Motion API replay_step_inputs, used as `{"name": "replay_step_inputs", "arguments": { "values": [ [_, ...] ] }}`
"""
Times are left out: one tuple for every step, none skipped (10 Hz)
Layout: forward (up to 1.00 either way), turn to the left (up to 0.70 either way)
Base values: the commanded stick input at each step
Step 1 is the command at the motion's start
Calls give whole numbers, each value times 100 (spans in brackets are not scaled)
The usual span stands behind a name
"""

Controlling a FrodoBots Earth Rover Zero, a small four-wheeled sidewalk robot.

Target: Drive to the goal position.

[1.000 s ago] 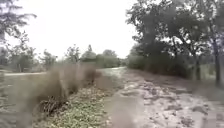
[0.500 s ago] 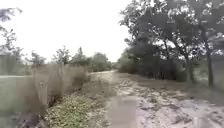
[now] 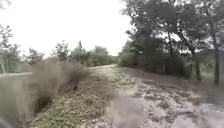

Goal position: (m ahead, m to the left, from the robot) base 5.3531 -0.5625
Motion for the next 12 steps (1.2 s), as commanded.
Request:
{"name": "replay_step_inputs", "arguments": {
  "values": [
    [70,0],
    [70,0],
    [70,0],
    [70,0],
    [70,0],
    [70,0],
    [70,0],
    [70,0],
    [70,0],
    [70,0],
    [70,0],
    [70,0]
  ]
}}
